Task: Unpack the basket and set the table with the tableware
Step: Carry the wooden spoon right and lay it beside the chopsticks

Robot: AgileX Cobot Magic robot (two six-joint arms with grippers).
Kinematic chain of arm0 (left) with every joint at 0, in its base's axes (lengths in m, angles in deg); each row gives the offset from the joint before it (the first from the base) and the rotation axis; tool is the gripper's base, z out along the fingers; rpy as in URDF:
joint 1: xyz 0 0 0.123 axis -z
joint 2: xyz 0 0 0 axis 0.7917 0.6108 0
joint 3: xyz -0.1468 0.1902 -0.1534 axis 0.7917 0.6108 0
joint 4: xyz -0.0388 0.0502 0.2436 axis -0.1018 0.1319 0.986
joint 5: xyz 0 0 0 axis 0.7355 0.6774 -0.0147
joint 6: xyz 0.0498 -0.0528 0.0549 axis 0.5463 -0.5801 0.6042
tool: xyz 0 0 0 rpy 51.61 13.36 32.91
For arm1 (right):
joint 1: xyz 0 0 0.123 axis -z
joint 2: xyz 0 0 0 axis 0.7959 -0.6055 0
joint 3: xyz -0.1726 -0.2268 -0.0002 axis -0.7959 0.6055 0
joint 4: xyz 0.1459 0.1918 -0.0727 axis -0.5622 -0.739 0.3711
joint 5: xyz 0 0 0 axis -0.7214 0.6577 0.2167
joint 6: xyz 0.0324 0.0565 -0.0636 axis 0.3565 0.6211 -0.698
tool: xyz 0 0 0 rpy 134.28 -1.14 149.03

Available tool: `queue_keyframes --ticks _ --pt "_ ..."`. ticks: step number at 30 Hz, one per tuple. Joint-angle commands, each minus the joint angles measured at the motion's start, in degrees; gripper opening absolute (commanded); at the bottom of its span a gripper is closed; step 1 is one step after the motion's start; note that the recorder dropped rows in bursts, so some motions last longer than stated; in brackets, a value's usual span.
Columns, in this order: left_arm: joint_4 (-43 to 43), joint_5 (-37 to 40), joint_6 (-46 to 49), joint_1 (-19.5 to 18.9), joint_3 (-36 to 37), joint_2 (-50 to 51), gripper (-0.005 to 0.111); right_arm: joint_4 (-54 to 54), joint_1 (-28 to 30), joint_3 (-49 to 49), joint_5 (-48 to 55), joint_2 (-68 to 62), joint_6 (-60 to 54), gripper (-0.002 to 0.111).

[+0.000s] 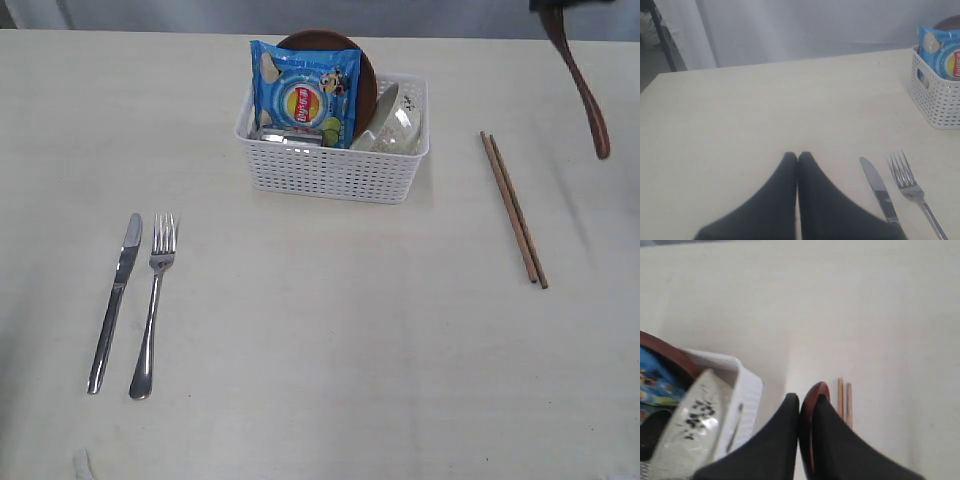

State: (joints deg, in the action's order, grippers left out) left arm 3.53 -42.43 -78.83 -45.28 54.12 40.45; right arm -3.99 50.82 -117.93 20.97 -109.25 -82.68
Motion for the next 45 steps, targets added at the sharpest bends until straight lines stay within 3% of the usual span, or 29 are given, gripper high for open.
queue_keyframes --ticks 1,6,29,31,36,38,45 --pt "-0.1 0.0 -0.1 0.3 0.1 -0.1 0.000 -3.2 3.0 9.5 -5.8 -2.2 -1.3 0.000" --pt "-0.1 0.0 -0.1 0.3 0.1 -0.1 0.000 -4.3 3.0 14.1 -9.0 -6.7 -3.2 0.000" --pt "-0.1 0.0 -0.1 0.3 0.1 -0.1 0.000 -4.5 3.1 14.1 -12.5 -16.1 -3.3 0.000" --pt "-0.1 0.0 -0.1 0.3 0.1 -0.1 0.000 -4.5 3.1 14.1 -12.5 -16.0 -3.5 0.005" --pt "-0.1 0.0 -0.1 0.3 0.1 -0.1 0.000 -5.3 3.1 14.1 -12.1 -15.5 -3.5 0.039" --pt "-0.1 0.0 -0.1 0.3 0.1 -0.1 0.000 -5.8 3.1 14.1 -12.1 -14.7 -3.5 0.047" --pt "-0.1 0.0 -0.1 0.3 0.1 -0.1 0.000 -9.8 3.1 13.4 -11.6 -7.1 -5.6 0.048"
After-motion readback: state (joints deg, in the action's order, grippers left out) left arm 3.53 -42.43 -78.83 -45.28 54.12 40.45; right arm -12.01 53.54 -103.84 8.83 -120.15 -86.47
